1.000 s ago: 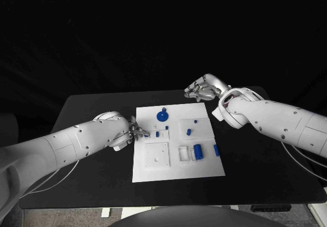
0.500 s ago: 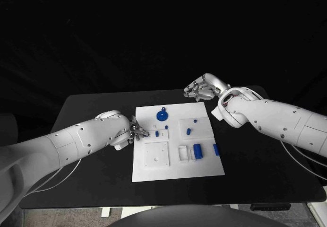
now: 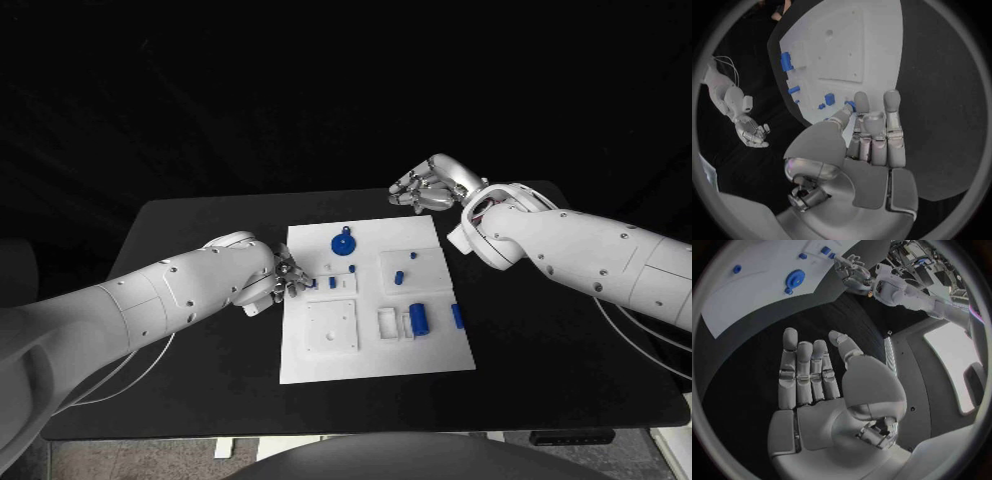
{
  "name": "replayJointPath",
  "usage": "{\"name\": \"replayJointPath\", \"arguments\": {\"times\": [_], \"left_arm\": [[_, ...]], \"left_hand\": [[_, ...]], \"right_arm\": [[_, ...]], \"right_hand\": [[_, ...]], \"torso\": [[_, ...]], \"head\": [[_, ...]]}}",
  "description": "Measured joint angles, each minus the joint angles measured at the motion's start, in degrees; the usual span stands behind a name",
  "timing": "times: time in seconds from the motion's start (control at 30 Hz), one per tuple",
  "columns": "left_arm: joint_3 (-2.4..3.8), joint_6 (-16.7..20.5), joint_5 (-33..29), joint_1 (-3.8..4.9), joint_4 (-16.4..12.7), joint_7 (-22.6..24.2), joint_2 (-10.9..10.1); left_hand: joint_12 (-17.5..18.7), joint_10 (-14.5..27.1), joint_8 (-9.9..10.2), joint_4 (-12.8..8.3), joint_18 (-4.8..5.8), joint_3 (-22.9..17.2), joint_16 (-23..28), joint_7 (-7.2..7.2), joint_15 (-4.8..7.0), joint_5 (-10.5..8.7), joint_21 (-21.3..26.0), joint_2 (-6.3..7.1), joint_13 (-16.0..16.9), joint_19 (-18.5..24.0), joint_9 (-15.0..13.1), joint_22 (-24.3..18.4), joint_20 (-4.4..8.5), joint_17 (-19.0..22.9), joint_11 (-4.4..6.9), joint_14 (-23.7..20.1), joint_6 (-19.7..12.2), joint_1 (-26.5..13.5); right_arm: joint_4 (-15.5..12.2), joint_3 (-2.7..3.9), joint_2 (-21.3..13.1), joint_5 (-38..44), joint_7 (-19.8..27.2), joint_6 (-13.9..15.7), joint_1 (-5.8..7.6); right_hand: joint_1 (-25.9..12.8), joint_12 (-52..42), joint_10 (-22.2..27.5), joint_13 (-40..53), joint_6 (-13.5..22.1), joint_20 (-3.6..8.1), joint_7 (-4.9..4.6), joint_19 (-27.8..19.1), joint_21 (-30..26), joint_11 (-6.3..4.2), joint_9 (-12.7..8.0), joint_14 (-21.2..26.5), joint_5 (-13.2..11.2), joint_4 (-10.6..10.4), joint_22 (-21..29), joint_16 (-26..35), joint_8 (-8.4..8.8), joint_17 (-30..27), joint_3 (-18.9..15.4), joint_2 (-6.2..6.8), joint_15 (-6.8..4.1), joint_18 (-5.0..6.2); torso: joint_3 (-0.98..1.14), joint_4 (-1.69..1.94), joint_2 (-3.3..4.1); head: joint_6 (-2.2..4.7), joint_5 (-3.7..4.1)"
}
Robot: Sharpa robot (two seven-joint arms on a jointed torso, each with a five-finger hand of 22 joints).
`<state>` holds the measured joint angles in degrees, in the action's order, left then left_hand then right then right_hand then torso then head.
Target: Assemble the parts on the task board
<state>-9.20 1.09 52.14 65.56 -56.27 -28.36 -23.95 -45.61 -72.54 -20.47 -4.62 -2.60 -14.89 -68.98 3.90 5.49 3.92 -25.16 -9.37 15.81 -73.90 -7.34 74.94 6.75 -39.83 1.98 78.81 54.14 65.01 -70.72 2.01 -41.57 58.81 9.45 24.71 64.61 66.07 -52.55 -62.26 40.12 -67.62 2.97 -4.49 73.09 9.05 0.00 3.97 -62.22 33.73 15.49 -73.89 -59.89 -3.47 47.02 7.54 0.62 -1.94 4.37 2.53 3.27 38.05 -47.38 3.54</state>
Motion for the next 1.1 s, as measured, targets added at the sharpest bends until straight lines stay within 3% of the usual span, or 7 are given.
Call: {"name": "replayJointPath", "arguments": {"times": [0.27,0.37,0.5,0.9,1.1], "left_arm": [[0.07,-0.1,-1.0,0.05,0.4,0.6,0.1],[0.08,-0.2,-1.3,0.08,0.6,0.8,0.1],[0.1,-0.3,-1.6,0.1,0.8,1.0,0.0],[0.03,-0.6,-2.3,0.05,1.0,1.0,-1.1],[0.03,-0.6,-2.8,0.06,1.0,1.0,-1.2]], "left_hand": [[0.0,0.1,-1.3,-2.6,-0.02,-0.9,-0.2,0.16,-0.02,0.94,0.0,-0.81,0.0,0.2,0.1,0.0,-0.2,-0.4,-0.07,0.0,-0.5,1.7],[0.0,0.1,-1.7,-3.9,-0.01,-1.5,-0.5,0.25,-0.02,2.76,-0.4,-0.84,-0.1,0.2,-0.1,0.0,-0.2,-0.8,-0.07,0.0,-0.6,2.3],[0.0,0.1,-2.2,-3.9,-0.01,-1.5,-0.9,0.25,-0.02,4.85,-0.5,-0.82,-0.2,0.2,-0.2,0.0,-0.2,-1.1,-0.08,0.0,-0.6,2.5],[0.5,-0.6,-5.4,-3.9,-0.02,-1.6,-0.9,0.4,-0.03,5.1,-1.3,-0.81,-0.4,0.4,-1.6,0.0,0.02,-2.0,0.22,0.0,-0.2,2.5],[0.7,-0.7,-5.7,-3.6,-0.02,-1.8,-0.9,-0.16,-0.03,5.1,-1.3,-0.65,-0.4,0.4,-1.6,0.0,0.01,-1.8,0.28,0.0,-0.8,2.6]], "right_arm": [[0.0,0.0,-0.1,0.0,0.0,0.0,0.0],[0.0,0.0,-0.1,0.0,0.0,0.0,0.0],[0.0,0.0,-0.1,0.0,0.0,0.0,0.0],[-0.1,0.0,-0.1,0.0,0.0,0.0,0.0],[0.0,0.0,-0.1,0.0,0.0,0.0,0.0]], "right_hand": [[0.0,0.0,0.0,0.0,0.0,0.0,0.0,0.0,0.0,0.0,0.0,0.0,0.0,0.0,0.0,0.0,0.0,0.0,0.0,0.0,0.0,0.0],[0.0,0.0,0.0,0.0,0.0,0.0,0.0,0.0,0.0,0.0,0.0,0.0,0.0,0.0,0.0,0.0,0.0,0.0,0.0,0.0,0.0,-0.01],[0.0,0.0,0.0,0.0,0.0,0.0,0.0,0.0,0.0,0.0,0.0,0.0,0.0,0.0,-0.1,0.0,0.0,0.0,0.0,0.0,0.0,-0.01],[0.0,0.0,0.0,0.0,0.0,0.0,0.0,0.0,0.0,0.0,0.0,0.0,0.0,0.0,-0.1,0.0,0.0,0.0,0.0,0.0,0.0,0.0],[0.0,0.0,0.0,0.0,0.0,0.0,0.0,0.0,0.0,0.0,0.0,0.0,0.0,0.0,-0.1,0.0,0.0,0.0,0.0,0.0,0.0,0.0]], "torso": [[0.01,0.0,-0.02],[0.02,0.0,-0.02],[0.02,0.01,-0.02],[0.0,0.03,-0.02],[-0.01,0.03,-0.02]], "head": [[0.04,0.02],[0.04,0.01],[0.12,0.0],[0.07,-0.01],[0.06,-0.05]]}}
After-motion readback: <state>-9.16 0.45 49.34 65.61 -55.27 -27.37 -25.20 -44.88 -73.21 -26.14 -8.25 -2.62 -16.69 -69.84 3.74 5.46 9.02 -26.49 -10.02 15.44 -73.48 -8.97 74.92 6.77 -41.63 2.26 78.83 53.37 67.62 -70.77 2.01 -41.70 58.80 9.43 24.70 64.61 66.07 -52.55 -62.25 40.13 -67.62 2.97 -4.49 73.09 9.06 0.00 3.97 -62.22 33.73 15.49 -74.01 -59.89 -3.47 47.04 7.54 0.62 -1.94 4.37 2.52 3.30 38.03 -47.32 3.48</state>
